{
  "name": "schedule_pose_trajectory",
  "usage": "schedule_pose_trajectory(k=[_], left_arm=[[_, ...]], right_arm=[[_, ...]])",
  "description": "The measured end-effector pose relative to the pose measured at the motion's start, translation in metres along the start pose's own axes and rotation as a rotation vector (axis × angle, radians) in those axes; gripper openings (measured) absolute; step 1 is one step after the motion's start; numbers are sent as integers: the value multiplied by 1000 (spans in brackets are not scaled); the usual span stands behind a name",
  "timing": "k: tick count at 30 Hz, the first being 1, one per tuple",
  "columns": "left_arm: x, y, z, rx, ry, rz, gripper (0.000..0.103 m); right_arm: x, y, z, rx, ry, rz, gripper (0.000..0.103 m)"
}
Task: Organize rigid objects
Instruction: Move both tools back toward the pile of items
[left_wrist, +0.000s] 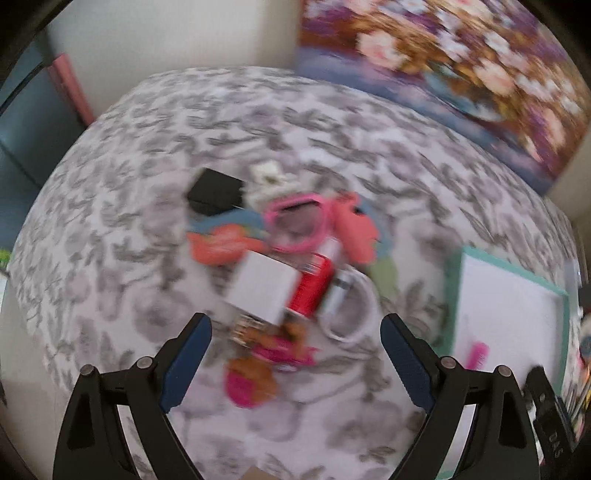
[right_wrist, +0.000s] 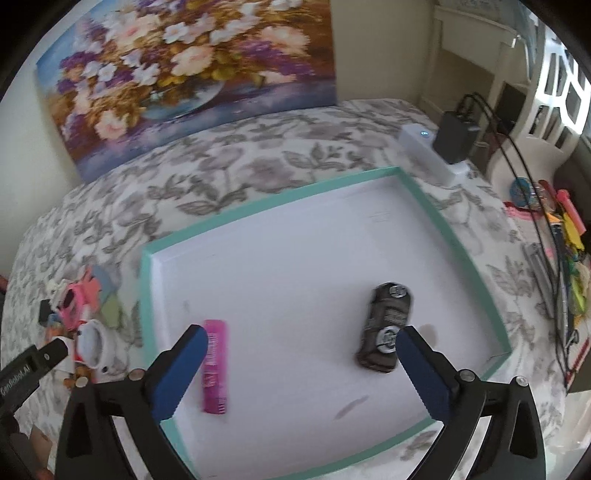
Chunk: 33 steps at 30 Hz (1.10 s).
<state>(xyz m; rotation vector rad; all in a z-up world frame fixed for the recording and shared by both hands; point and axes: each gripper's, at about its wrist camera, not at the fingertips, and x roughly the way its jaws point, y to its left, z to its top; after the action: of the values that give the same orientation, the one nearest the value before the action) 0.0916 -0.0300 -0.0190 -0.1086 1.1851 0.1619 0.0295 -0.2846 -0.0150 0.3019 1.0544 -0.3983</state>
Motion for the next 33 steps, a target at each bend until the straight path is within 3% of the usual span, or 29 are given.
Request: schedule_pose_trajectory(k=[2,10,15,23,33], left_arm=[[-3,13,3,-32,-14,3,101],[-19,49,10,-92,-72,0,101],[-18,56,15,-83,-82,-7,101],[-1,72,14,-79,3,2,101],[39,121,6,-216,123,48,101]], right_arm=[[-1,8,-2,-11,1,19,103],[-14,56,-13,-113,-28,73,103],[-16,87,-24,-172,-4,154,103],[-6,129,-45,-283,42,188,103],[9,174,-73,-380,120,241,103]])
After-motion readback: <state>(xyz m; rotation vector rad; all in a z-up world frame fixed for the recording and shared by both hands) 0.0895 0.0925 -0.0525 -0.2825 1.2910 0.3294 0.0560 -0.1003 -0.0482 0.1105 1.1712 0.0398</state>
